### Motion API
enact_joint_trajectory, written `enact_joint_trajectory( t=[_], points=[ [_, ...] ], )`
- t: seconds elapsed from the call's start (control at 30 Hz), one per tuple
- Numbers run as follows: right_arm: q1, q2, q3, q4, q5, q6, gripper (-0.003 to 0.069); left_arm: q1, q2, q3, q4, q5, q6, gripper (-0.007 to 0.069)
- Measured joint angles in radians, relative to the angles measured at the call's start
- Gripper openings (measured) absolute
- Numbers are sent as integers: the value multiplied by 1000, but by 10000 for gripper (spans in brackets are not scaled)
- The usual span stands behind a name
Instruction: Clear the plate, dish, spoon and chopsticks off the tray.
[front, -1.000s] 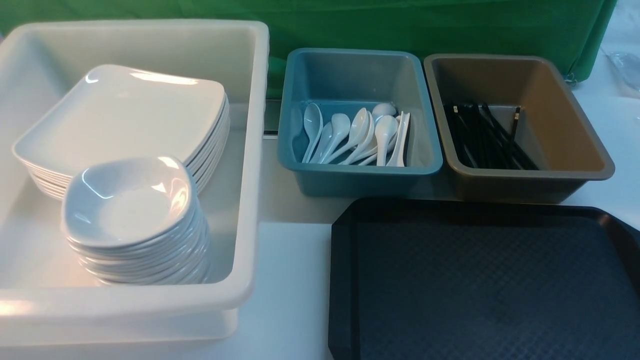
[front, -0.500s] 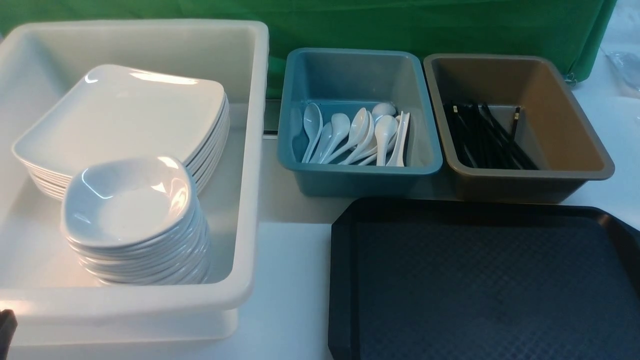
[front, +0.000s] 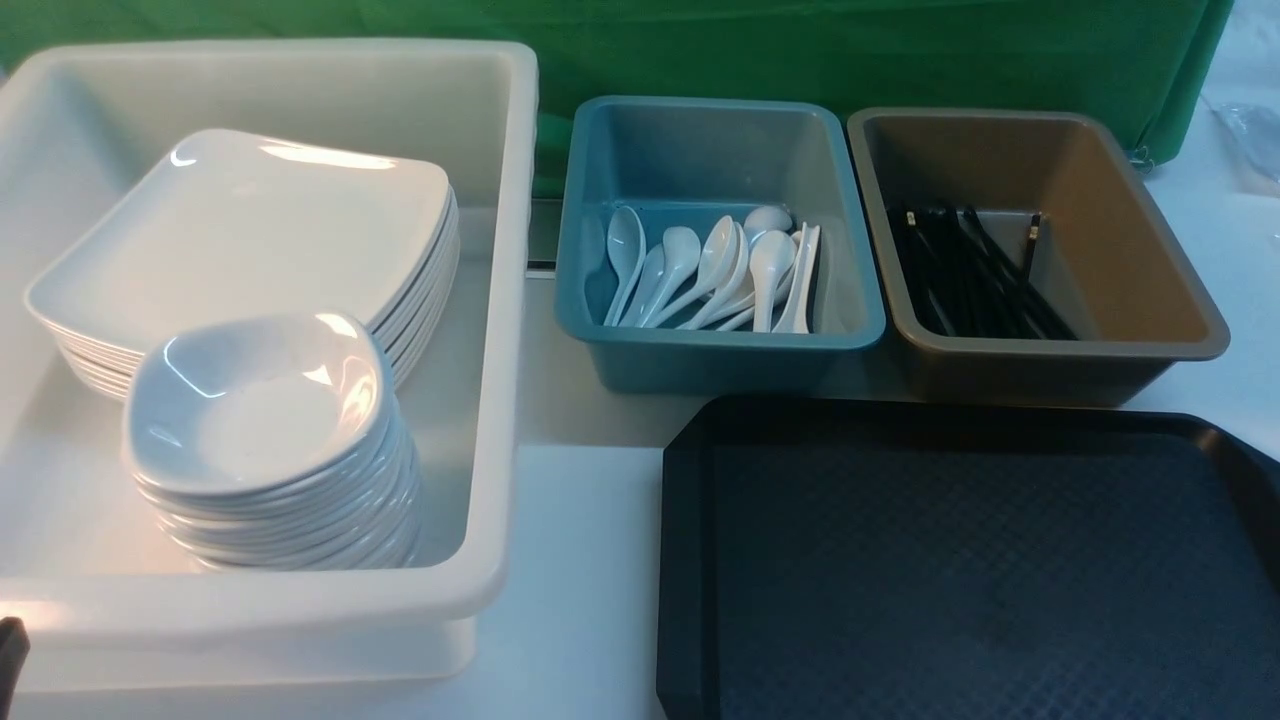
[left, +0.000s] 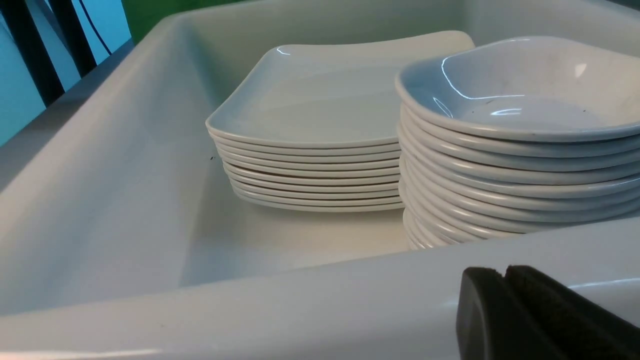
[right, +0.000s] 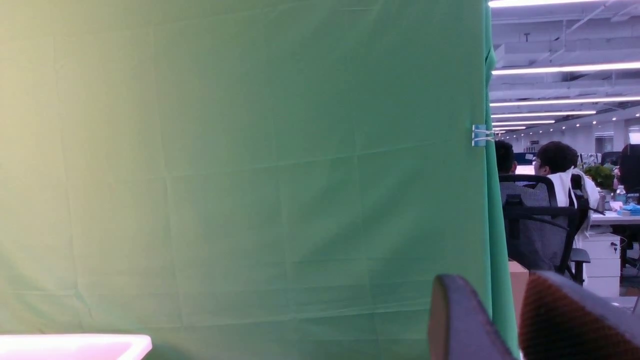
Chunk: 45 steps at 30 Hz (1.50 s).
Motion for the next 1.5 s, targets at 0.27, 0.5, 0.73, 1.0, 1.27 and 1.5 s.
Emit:
enact_joint_trajectory(
  t=[0.27,0.5,0.73,1.0,1.27,1.5],
  points=[
    [0,0,0,-9,0,-10,235,0,0,0,3,0,1,16],
    [-2,3,8,-92,187,-130,235,0,0,0,3,0,1,16],
    [-22,5,154,-194,244,-31,237,0,0,0,4,0,1,16],
    [-13,-6,406,-379,257,218,237,0,0,0,4,-1,1,16],
    [31,-6,509,-395,180,327,237,0,0,0,4,-4,1,17],
    [31,-7,509,-394,168,342,237,0,0,0,4,-4,1,17]
  ],
)
